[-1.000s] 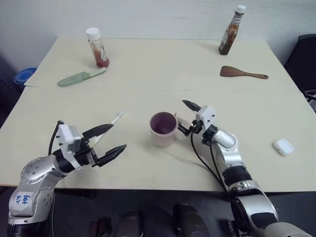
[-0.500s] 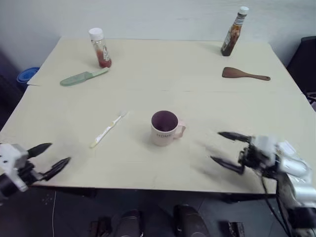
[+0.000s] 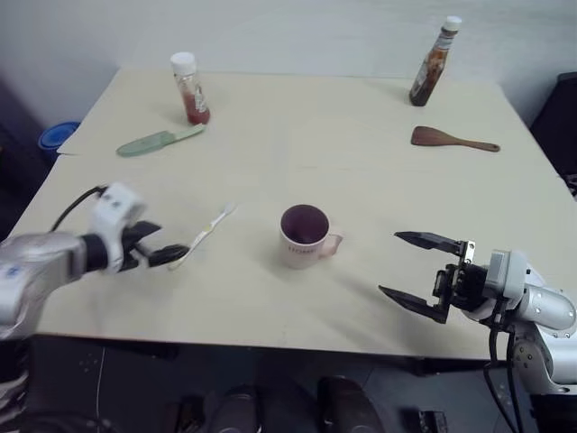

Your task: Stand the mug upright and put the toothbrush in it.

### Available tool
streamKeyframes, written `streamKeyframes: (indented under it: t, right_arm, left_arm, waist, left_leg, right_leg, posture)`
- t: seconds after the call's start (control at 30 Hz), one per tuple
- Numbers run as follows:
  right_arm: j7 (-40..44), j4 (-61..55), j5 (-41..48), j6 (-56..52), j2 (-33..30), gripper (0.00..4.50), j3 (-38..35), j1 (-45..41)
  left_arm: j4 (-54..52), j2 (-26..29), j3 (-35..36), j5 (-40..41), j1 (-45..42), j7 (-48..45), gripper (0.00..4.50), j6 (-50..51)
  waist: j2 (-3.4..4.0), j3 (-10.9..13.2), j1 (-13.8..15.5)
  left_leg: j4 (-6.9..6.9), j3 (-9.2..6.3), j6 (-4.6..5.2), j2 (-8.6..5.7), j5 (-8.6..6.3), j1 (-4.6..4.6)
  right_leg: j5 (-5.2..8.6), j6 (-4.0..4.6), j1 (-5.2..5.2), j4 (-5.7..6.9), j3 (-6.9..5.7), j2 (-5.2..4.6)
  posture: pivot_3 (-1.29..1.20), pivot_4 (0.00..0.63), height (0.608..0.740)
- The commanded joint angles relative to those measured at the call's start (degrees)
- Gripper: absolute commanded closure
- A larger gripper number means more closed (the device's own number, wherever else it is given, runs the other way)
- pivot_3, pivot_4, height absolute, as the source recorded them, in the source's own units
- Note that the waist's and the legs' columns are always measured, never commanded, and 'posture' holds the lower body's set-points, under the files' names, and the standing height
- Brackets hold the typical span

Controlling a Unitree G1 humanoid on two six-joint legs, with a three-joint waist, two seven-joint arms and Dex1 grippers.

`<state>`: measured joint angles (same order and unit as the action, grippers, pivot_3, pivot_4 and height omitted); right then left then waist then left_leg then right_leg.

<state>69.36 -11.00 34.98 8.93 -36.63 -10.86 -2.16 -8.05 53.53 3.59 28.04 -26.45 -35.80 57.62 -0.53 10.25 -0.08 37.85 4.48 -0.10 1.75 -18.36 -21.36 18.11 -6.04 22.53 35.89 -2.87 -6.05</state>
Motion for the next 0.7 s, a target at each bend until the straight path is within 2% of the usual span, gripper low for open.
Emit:
streamKeyframes:
  t: [0.03, 0.17, 0.2, 0.27, 0.53, 0.67, 0.7]
  right_arm:
    - [1.95, -2.30, -0.54, -0.17, -0.66, 0.01, 2.02, -0.16]
    - [0.76, -2.90, -0.49, -0.16, 0.09, 0.01, 1.88, 0.27]
    - [0.64, -3.08, -0.54, -0.08, 0.11, 0.00, 1.85, 0.66]
    - [0.10, -3.67, -0.75, -0.77, -0.25, 0.00, 1.74, 1.95]
    - [-2.16, -3.08, -0.48, -0.32, -0.17, 0.00, -1.89, 6.41]
    - [-2.47, -2.54, 0.08, 0.19, 0.29, 0.00, -4.41, 9.47]
    - [-2.93, -2.80, 0.59, -0.28, 0.36, 0.00, -5.18, 10.32]
  left_arm:
    - [5.26, -1.58, -9.27, -4.35, -7.64, -0.77, 0.00, 4.81]
    - [13.48, -3.82, -16.95, -10.04, -14.14, -2.19, 0.00, 2.34]
    - [15.30, -4.92, -17.84, -10.77, -15.37, -2.55, 0.40, 1.97]
    - [17.36, -5.35, -20.01, -13.10, -16.51, -3.81, 0.87, 0.11]
    - [21.05, -6.09, -20.40, -17.69, -16.11, -7.61, 3.22, -5.72]
    - [22.97, -8.22, -15.99, -17.00, -16.76, -8.44, 4.32, -11.88]
    - [22.45, -8.92, -13.35, -15.54, -17.19, -9.28, 4.34, -14.89]
  waist:
    - [-0.02, 0.00, -0.06]
    - [-0.10, 0.05, -0.01]
    - [-0.10, 0.05, 0.05]
    - [-0.10, 0.05, 0.09]
    - [-0.11, 0.04, 0.22]
    - [-0.10, 0.04, 0.32]
    - [-0.11, 0.05, 0.31]
  left_leg:
    - [0.14, 0.08, 0.02, 0.00, -0.02, -0.02]
    - [0.22, 0.23, 0.07, 0.01, -0.05, 0.02]
    - [0.25, 0.22, 0.06, 0.02, -0.04, 0.03]
    - [0.28, 0.22, 0.05, 0.04, -0.03, 0.05]
    - [0.32, 0.21, 0.11, 0.12, -0.01, 0.09]
    - [0.32, 0.21, 0.11, 0.11, -0.01, 0.09]
    - [0.33, 0.22, 0.14, 0.10, 0.01, 0.09]
  right_leg:
    - [-0.02, -0.03, -0.01, 0.00, 0.07, 0.11]
    - [-0.05, -0.09, 0.00, 0.02, 0.25, 0.20]
    - [-0.05, -0.09, 0.00, 0.02, 0.24, 0.25]
    - [-0.05, -0.09, -0.01, 0.02, 0.26, 0.25]
    - [-0.05, -0.09, -0.04, 0.06, 0.28, 0.12]
    - [-0.05, -0.09, -0.05, 0.06, 0.28, 0.11]
    - [-0.05, -0.10, -0.05, 0.06, 0.28, 0.09]
  posture:
    - [0.00, 0.150, 0.740]
    - [0.00, 0.150, 0.740]
    - [0.00, 0.150, 0.740]
    - [0.00, 0.150, 0.740]
    - [0.00, 0.150, 0.740]
    - [0.00, 0.150, 0.740]
    - [0.00, 0.150, 0.740]
